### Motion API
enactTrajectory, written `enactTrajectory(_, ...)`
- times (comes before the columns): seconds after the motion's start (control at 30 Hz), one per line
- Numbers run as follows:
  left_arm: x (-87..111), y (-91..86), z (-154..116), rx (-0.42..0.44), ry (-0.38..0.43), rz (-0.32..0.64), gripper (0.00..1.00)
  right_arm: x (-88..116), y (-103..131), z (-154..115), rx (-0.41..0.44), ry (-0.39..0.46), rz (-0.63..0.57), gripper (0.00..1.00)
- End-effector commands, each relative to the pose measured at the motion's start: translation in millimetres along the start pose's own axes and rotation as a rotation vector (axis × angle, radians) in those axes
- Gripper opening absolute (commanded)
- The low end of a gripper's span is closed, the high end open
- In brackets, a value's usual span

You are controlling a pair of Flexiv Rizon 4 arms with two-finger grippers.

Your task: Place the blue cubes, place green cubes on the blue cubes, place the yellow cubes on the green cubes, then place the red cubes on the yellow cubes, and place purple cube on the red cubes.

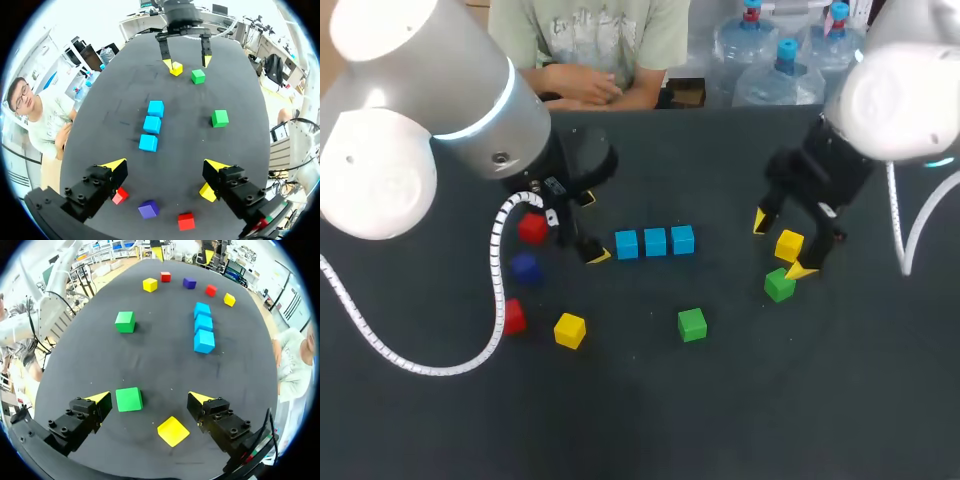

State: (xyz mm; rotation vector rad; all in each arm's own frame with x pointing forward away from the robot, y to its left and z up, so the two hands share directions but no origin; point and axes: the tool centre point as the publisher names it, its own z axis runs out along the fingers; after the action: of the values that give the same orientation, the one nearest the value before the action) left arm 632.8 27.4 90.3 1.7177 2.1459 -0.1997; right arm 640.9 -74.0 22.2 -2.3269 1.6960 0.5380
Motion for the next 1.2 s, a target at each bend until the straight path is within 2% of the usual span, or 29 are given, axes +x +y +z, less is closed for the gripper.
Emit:
enactTrajectory(0.03, 0.8, 0.3, -0.2, 0.001, -0.002, 0.001, 1.0, 4.4, 5.2, 7.8, 0.026, 0.015, 0.0, 1.0)
enactTrajectory(0.5, 0.8, 0.3, -0.2, 0.001, -0.002, 0.001, 1.0, 10.7, 3.2, 26.5, -0.004, 0.124, 0.03, 1.0)
enactTrajectory(1.2, 0.8, 0.3, -0.2, 0.001, -0.002, 0.001, 1.0, 18.0, 0.5, 30.4, -0.014, 0.182, 0.031, 1.0)
